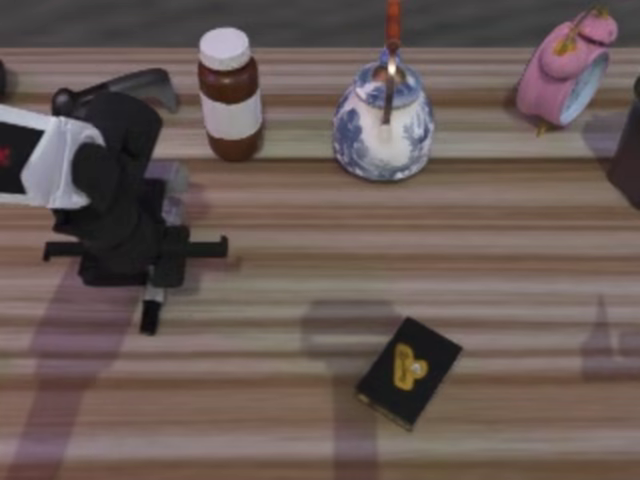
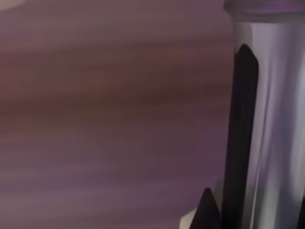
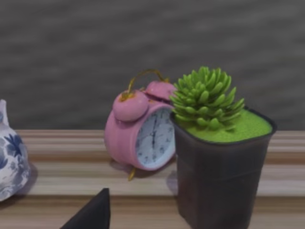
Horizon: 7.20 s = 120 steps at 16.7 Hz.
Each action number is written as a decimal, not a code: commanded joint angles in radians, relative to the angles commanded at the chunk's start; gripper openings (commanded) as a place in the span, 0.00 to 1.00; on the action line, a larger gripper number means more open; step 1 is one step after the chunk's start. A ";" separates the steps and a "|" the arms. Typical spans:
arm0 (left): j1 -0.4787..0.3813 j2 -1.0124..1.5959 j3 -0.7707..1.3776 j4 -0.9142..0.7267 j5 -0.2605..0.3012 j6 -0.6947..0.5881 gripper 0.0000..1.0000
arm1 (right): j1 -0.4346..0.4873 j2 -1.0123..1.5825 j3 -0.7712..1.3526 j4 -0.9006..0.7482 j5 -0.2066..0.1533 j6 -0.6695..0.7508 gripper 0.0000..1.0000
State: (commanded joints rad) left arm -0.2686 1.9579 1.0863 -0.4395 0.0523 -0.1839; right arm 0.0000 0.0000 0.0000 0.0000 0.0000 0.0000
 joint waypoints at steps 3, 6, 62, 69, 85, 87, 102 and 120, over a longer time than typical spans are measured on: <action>0.009 -0.040 -0.046 0.204 0.088 0.030 0.00 | 0.000 0.000 0.000 0.000 0.000 0.000 1.00; 0.020 -0.095 -0.111 0.465 0.195 0.068 0.00 | 0.000 0.000 0.000 0.000 0.000 0.000 1.00; -0.365 -0.439 -0.298 1.230 0.097 0.173 0.00 | 0.530 0.902 0.616 0.274 -0.015 0.025 1.00; -0.365 -0.439 -0.298 1.230 0.097 0.173 0.00 | 0.682 1.159 0.780 0.339 -0.017 0.030 1.00; -0.365 -0.439 -0.298 1.230 0.097 0.173 0.00 | 0.685 1.564 1.079 0.443 -0.008 0.031 1.00; -0.365 -0.439 -0.298 1.230 0.097 0.173 0.00 | 0.685 1.569 1.084 0.444 -0.008 0.031 1.00; -0.365 -0.439 -0.298 1.230 0.097 0.173 0.00 | 0.685 1.569 1.084 0.444 -0.008 0.031 0.02; -0.365 -0.439 -0.298 1.230 0.097 0.173 0.68 | 0.685 1.569 1.084 0.444 -0.008 0.031 0.00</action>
State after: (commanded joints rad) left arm -0.6341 1.5194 0.7885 0.7909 0.1490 -0.0107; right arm 0.6852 1.5687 1.0840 0.4442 -0.0080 0.0313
